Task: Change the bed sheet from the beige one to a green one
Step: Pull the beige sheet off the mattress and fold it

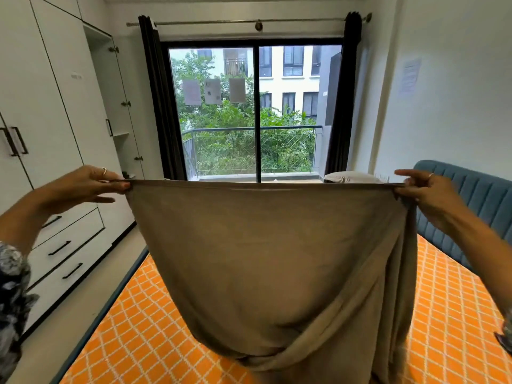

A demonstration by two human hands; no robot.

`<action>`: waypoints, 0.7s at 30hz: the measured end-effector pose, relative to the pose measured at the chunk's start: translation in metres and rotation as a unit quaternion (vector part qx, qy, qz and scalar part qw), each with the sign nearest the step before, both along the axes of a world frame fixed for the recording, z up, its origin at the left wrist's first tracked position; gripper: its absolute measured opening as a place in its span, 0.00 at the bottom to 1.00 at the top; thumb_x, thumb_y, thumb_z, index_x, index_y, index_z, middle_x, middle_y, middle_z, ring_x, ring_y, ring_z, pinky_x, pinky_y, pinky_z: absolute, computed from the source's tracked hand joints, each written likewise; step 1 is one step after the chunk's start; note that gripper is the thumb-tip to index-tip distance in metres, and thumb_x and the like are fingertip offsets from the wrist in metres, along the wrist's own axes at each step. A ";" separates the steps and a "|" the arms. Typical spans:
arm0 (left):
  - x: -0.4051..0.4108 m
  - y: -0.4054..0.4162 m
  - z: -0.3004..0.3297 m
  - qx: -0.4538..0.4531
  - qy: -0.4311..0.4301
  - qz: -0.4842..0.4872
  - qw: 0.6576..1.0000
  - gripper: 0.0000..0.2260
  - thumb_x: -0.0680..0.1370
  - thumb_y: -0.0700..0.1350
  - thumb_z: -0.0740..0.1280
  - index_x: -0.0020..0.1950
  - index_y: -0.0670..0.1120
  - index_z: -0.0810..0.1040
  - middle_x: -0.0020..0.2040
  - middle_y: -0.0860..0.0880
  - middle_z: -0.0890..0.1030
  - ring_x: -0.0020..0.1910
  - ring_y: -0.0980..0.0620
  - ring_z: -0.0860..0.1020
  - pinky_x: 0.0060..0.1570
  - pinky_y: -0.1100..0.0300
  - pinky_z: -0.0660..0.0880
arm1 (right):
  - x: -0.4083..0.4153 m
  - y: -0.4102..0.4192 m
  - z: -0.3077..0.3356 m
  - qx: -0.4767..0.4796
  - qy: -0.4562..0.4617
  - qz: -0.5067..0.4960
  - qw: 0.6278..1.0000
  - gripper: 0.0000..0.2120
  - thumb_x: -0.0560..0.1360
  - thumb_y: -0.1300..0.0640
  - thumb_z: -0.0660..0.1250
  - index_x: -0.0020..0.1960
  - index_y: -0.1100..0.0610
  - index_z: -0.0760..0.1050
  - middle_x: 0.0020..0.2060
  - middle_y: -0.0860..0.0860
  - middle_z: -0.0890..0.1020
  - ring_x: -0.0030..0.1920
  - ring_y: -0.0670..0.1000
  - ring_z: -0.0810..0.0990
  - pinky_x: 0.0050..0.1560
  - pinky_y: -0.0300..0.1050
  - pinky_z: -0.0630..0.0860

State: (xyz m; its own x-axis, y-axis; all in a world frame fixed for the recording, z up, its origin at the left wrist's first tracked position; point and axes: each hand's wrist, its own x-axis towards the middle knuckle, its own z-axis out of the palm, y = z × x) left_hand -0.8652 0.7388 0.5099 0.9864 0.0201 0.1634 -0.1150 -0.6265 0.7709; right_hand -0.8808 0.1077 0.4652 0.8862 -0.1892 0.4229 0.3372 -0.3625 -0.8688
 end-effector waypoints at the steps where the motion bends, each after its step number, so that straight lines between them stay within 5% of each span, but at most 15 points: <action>1: -0.003 -0.004 -0.003 -0.016 -0.014 -0.003 1.000 0.08 0.76 0.40 0.66 0.44 0.47 0.85 0.46 0.46 0.84 0.51 0.50 0.79 0.52 0.52 0.75 | -0.002 -0.001 -0.002 -0.079 0.028 -0.009 0.996 0.13 0.72 0.61 0.72 0.54 0.49 0.79 0.41 0.47 0.79 0.48 0.50 0.77 0.62 0.50 0.75; 4: -0.012 -0.012 -0.013 -0.098 -0.074 -0.002 0.992 0.07 0.79 0.41 0.63 0.49 0.45 0.81 0.47 0.47 0.83 0.51 0.51 0.79 0.53 0.52 0.74 | -0.006 -0.001 -0.011 -0.188 0.063 -0.013 0.980 0.11 0.74 0.66 0.68 0.55 0.57 0.80 0.41 0.45 0.79 0.44 0.45 0.76 0.51 0.39 0.73; 8: -0.010 -0.037 -0.027 -0.271 -0.121 0.045 0.954 0.09 0.82 0.42 0.58 0.49 0.47 0.77 0.46 0.49 0.80 0.48 0.52 0.78 0.48 0.57 0.74 | -0.007 0.013 -0.026 -0.101 0.048 -0.058 0.992 0.06 0.74 0.67 0.68 0.50 0.65 0.80 0.35 0.49 0.80 0.38 0.46 0.75 0.36 0.28 0.73; 12: 0.006 -0.079 -0.024 -0.392 -0.117 0.183 0.894 0.10 0.80 0.42 0.59 0.40 0.48 0.73 0.37 0.49 0.73 0.39 0.52 0.72 0.32 0.62 0.72 | -0.014 0.044 -0.030 -0.063 0.031 -0.033 0.997 0.06 0.74 0.68 0.68 0.42 0.59 0.79 0.34 0.50 0.80 0.34 0.41 0.77 0.36 0.31 0.74; 16: 0.002 -0.145 -0.027 -0.159 -0.121 0.119 0.973 0.21 0.74 0.65 0.64 0.39 0.46 0.72 0.34 0.46 0.74 0.31 0.50 0.73 0.36 0.57 0.70 | -0.022 0.081 -0.030 -0.151 0.031 0.036 0.987 0.06 0.73 0.67 0.69 0.42 0.57 0.81 0.39 0.54 0.83 0.41 0.48 0.79 0.44 0.38 0.76; 19: -0.014 -0.218 -0.035 -0.005 -0.090 -0.079 0.993 0.16 0.69 0.61 0.69 0.46 0.50 0.77 0.41 0.48 0.82 0.35 0.59 0.79 0.37 0.66 0.74 | -0.027 0.110 -0.033 -0.199 0.024 0.070 0.977 0.06 0.72 0.66 0.69 0.43 0.57 0.82 0.39 0.52 0.83 0.41 0.48 0.79 0.48 0.47 0.76; 21: -0.025 -0.266 -0.049 0.105 -0.073 -0.213 0.969 0.16 0.70 0.54 0.73 0.55 0.52 0.77 0.54 0.50 0.82 0.46 0.58 0.79 0.45 0.73 0.71 | -0.030 0.128 -0.038 -0.223 0.025 0.089 0.970 0.05 0.72 0.64 0.70 0.43 0.55 0.82 0.40 0.50 0.84 0.44 0.50 0.81 0.51 0.50 0.76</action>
